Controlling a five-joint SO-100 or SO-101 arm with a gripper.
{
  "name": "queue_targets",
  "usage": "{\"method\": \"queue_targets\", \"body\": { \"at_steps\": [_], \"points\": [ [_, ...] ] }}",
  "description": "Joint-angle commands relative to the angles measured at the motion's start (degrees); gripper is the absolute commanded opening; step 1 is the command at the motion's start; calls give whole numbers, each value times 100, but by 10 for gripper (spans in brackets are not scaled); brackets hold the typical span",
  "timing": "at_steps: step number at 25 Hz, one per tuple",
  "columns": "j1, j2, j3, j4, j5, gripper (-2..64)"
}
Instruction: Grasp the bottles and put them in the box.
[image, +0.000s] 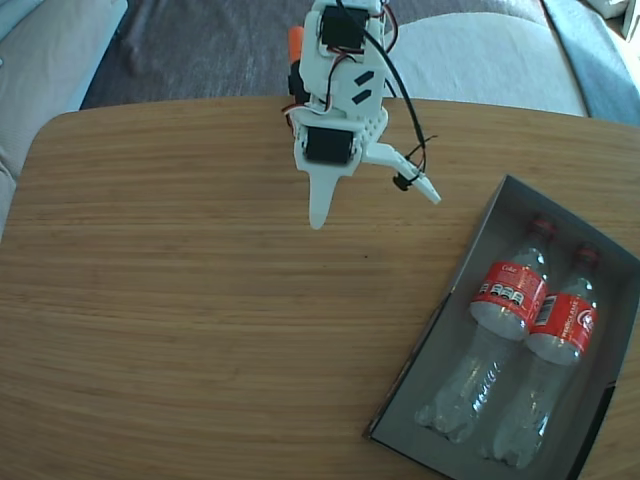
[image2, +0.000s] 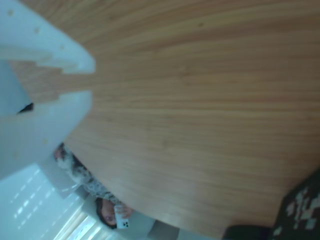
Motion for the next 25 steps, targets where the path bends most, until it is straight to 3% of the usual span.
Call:
{"method": "queue_targets", "body": {
  "at_steps": [1,25],
  "points": [
    [-167,149,-18,-62,-9,-3],
    [-334,404,308,-53,-9,-3]
  ]
}}
